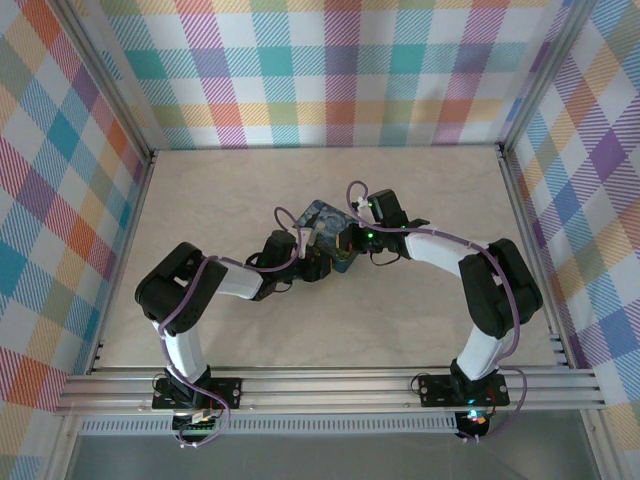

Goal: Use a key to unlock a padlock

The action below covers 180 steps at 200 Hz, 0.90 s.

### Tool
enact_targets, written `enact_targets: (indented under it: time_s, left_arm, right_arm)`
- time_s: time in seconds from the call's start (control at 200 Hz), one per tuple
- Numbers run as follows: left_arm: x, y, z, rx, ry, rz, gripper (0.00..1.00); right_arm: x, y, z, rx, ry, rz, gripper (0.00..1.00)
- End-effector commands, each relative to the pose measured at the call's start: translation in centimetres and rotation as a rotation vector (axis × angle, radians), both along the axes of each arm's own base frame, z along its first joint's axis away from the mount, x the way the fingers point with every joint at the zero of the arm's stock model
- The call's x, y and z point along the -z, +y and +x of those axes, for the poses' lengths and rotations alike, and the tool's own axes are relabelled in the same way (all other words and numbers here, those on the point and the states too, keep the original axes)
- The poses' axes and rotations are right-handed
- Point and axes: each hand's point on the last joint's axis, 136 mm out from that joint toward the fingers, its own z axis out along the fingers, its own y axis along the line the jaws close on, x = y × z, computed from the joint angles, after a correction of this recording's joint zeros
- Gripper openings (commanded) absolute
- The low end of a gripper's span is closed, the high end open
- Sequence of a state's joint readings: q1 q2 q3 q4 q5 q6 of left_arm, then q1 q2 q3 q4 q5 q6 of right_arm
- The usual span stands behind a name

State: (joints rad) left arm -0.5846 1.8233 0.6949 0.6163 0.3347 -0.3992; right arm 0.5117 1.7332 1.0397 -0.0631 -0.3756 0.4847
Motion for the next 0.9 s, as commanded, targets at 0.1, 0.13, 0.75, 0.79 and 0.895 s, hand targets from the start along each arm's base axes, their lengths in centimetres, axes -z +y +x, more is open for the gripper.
enact_targets:
  time_s: [0.1,0.13,0.75,0.79,0.895]
  left_arm:
    - [-1.2,1.0,2.1,-0.106,-0.034,-0.078,0.43]
    - [-1.1,1.1,2.2,-0.112,-0.033,-0.082,0.43]
    - [0.0,1.8,3.0,-0.172,0.000,-0.069,0.31]
    - [0.1,1.8,3.0,-0.171,0.004,-0.070,0.29]
    - [0.0,1.6,3.1,-0.166,0.005,-0.076,0.26]
  right_arm:
    - [3.2,-1.0,-2.4,-0.014,0.107,-0.074,0.00]
    - [3.2,-1.0,-2.3,-0.013,0.106,-0.073,0.00]
    - [3.2,-1.0,-2.4,-0.018,0.107,-0.070,0.00]
    - [3.1,-1.0,-2.4,-0.018,0.107,-0.069,0.00]
    - [3.0,-0.9,-2.4,-0.020,0.103,-0.066,0.00]
